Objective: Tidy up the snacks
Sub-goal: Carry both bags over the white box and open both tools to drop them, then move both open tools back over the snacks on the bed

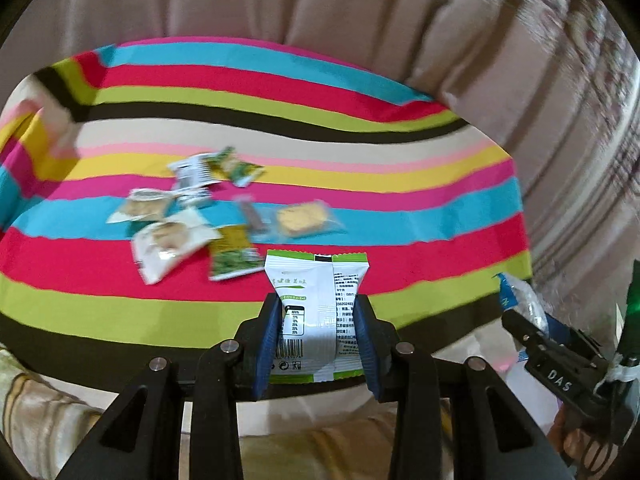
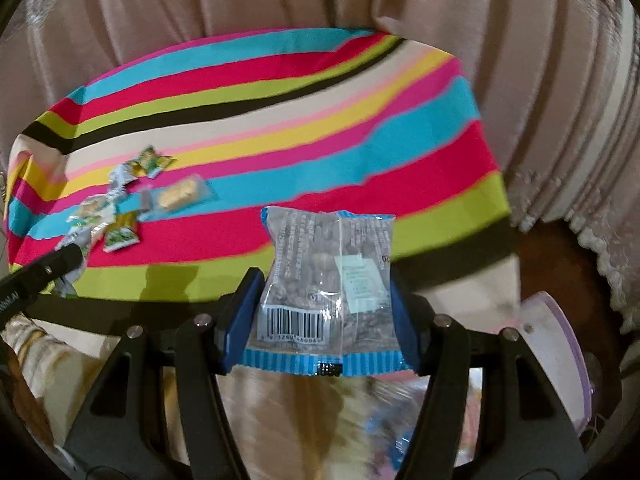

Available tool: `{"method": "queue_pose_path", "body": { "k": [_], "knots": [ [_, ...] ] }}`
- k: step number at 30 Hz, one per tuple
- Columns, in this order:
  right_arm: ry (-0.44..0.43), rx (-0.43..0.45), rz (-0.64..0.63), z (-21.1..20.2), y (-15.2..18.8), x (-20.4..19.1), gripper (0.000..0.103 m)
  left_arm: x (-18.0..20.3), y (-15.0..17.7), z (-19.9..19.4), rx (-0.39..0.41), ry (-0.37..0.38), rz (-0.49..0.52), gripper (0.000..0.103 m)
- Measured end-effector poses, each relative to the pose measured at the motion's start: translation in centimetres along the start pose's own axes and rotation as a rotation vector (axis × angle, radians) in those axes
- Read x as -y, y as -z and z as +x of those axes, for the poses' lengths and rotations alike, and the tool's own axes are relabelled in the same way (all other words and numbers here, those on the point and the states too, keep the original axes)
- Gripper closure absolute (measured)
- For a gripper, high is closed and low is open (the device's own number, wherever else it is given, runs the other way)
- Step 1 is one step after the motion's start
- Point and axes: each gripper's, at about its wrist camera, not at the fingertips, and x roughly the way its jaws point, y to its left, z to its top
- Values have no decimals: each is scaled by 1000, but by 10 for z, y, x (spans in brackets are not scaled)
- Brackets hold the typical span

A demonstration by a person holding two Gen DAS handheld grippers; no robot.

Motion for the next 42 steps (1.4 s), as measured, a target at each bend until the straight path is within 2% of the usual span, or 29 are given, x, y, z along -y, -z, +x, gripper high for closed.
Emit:
{"method": "queue_pose_path", "body": {
  "k": [8,17,27,32,42],
  "knots": [
    [78,-37,80,-4,33,64,38,68,15,6,-38,65,129,65],
    [138,-62,151,-8,58,112,38,143,41,8,-86,143,278,65],
    [193,-78,229,-12,77,152,37,192,66,14,-174,287,377,63],
    [211,-76,247,-12,76,156,29,194,68,16,-179,261,385,47],
    [178,-71,213,-10,68,139,29,177,56,13,-143,184,347,45]
  ]
}}
